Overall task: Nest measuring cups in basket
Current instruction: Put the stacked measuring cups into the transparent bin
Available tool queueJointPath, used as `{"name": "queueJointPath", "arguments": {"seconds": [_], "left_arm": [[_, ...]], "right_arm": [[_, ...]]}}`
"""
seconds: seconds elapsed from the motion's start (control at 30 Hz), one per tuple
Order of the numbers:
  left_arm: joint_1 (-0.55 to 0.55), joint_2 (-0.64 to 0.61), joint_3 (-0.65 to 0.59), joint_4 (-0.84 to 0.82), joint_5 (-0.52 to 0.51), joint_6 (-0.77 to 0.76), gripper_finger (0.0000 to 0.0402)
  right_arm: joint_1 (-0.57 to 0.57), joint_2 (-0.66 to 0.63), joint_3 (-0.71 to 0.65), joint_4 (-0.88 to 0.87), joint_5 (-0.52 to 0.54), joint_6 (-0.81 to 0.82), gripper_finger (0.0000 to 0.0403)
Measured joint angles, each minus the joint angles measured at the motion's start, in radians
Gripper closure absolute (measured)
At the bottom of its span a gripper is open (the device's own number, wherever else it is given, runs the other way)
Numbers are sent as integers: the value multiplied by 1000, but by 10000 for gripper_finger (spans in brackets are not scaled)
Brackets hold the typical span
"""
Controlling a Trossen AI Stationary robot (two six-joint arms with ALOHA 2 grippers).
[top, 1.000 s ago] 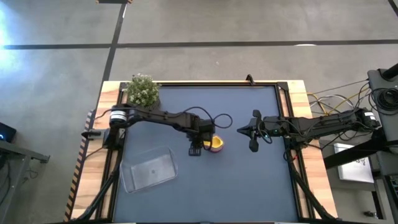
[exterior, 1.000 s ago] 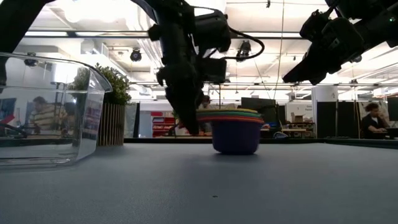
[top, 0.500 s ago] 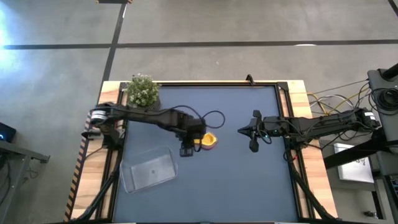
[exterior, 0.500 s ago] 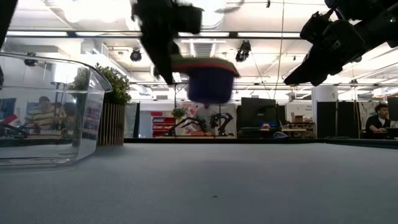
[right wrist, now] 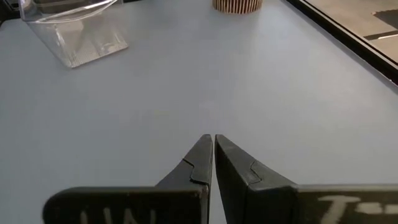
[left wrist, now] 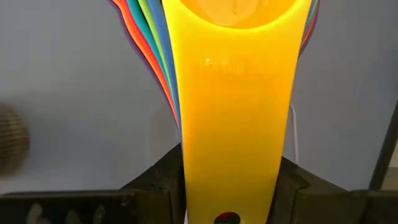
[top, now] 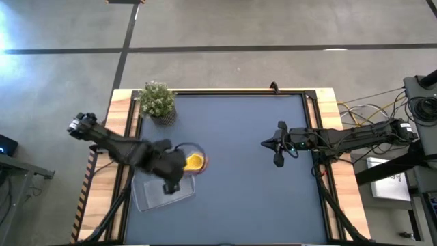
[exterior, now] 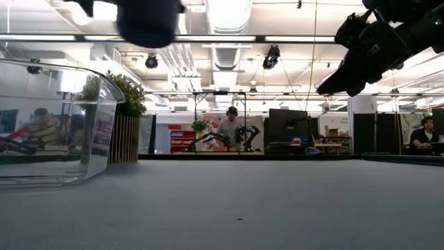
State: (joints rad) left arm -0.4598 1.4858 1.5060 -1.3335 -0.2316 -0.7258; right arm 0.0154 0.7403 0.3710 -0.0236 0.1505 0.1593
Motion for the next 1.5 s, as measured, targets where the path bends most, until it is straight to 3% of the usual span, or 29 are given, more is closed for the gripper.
{"name": "queueJointPath", "arguments": {"seconds": [0.3,0.63,0.77,0.97,1.2,1.5], "left_arm": [[-206,-32,-104,-25,-40,-304,282],[-300,-207,-434,229,-22,-510,282],[-326,-267,-552,249,15,-582,282],[-334,-329,-680,418,20,-602,282],[-334,-308,-802,567,76,-599,282],[-334,-292,-850,648,86,-607,279]], "right_arm": [[0,0,0,6,0,5,394],[0,0,0,6,0,5,394],[0,0,0,6,0,5,394],[0,0,0,6,1,5,394],[0,0,0,7,8,4,394],[0,0,0,7,10,5,394]]}}
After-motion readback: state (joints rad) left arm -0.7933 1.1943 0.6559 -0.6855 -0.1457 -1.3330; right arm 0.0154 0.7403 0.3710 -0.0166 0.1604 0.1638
